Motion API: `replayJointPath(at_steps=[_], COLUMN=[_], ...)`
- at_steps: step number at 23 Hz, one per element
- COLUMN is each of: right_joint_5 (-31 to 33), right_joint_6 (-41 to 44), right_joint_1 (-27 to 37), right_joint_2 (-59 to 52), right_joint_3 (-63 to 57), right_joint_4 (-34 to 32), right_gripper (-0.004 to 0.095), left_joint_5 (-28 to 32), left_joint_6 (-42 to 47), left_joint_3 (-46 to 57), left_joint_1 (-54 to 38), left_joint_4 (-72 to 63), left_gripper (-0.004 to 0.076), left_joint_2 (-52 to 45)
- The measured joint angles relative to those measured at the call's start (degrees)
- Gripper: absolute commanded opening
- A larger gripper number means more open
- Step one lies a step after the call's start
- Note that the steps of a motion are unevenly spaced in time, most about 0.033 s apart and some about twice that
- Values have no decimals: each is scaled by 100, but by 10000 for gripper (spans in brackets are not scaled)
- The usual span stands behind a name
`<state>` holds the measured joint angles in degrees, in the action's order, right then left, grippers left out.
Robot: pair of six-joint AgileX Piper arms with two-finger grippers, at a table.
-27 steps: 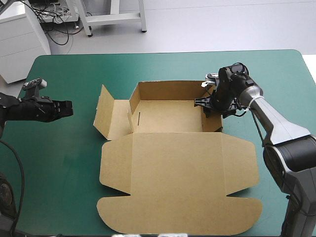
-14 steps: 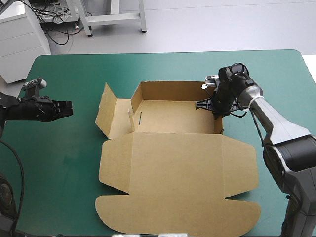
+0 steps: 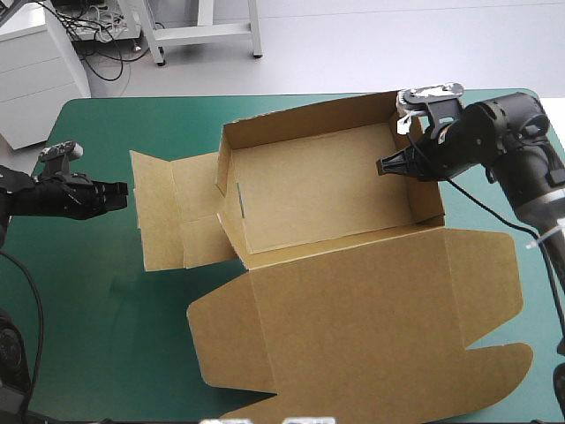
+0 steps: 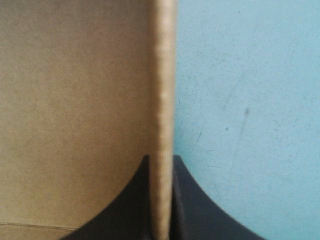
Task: Fold the box
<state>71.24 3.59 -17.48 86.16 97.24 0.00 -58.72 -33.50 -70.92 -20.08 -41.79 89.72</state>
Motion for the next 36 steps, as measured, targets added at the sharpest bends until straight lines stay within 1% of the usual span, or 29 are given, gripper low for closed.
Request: replayJointPath(at_steps=[2, 3, 4, 6, 11, 13, 14, 19, 22, 26, 31, 36], right_joint_5=[-1, -1, -16, -86, -481, -621, -680, -937, -1242, -1313, -1308, -1314], right_joint_6=[-43, -43, -56, -134, -359, -359, -359, -359, -359, -359, -302, -265], right_joint_1=[0, 0, 0, 0, 0, 0, 0, 0, 0, 0, 12, 89], right_joint_2=[-204, -245, -251, -244, -244, -244, -244, -244, -244, -159, 189, 300], right_joint_3=[0, 0, 0, 0, 0, 0, 0, 0, 0, 0, 0, 0], right_joint_4=[0, 0, 89, 277, 879, 1062, 1117, 1178, 1173, 957, 767, 733], right_gripper=[-23, -23, -23, -23, -23, -23, -23, -22, -22, -22, -22, -22], left_joint_5=[48, 60, 57, 21, -47, -53, -70, -423, -711, -1042, -1056, -1056], left_joint_6=[0, 0, 0, 0, 0, 0, 12, 136, 141, 94, -171, -200], left_joint_3=[0, 0, 0, 0, 0, 0, 0, 0, 0, 0, -113, -161], left_joint_1=[0, 0, 0, 0, 0, 0, 0, 142, 636, 964, 971, 971], left_joint_4=[0, 0, 0, -5, -5, -5, -5, -171, -283, -973, -2142, -2364], left_gripper=[-29, -13, 13, 90, 422, 492, 503, 502, 501, 489, 483, 480], left_joint_2=[0, 0, 0, 0, 0, 0, 0, 5, 5, 20, 27, 27])
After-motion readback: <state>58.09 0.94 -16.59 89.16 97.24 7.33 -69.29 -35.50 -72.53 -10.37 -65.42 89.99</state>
